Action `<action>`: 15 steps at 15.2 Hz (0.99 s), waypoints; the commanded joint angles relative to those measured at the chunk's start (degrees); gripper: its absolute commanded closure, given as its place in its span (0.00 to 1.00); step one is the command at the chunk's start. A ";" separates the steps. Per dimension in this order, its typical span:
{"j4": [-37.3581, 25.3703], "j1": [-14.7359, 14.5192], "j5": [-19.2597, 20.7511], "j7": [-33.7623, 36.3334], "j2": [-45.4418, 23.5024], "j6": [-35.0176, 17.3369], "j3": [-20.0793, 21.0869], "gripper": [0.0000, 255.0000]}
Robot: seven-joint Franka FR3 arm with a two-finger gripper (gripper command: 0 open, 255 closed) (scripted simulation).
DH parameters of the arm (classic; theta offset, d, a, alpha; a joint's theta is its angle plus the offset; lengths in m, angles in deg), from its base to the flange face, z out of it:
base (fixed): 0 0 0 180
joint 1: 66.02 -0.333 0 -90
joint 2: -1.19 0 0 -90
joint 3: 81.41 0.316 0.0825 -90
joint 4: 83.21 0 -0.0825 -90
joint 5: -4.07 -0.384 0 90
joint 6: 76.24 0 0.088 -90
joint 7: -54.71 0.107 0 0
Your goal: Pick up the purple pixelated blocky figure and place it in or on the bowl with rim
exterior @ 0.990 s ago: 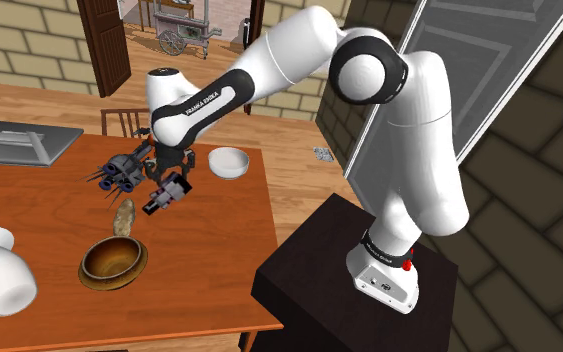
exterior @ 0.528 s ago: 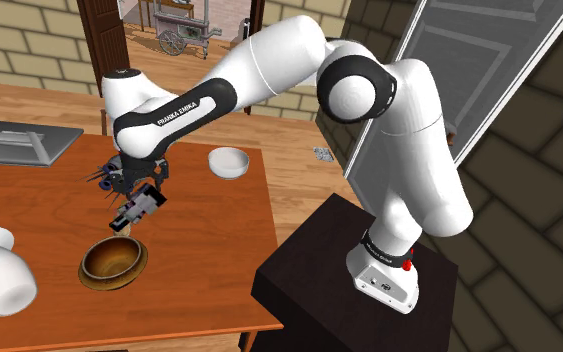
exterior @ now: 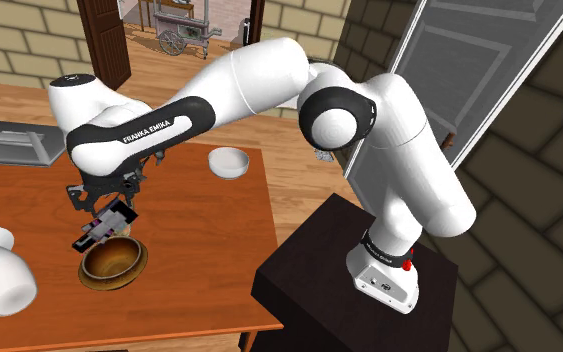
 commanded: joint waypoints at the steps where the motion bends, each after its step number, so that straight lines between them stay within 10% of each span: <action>1: -0.54 -0.12 -0.02 0.23 -1.18 -0.66 0.04 1.00; 15: -1.66 0.09 -0.26 0.30 -8.18 -6.53 0.31 1.00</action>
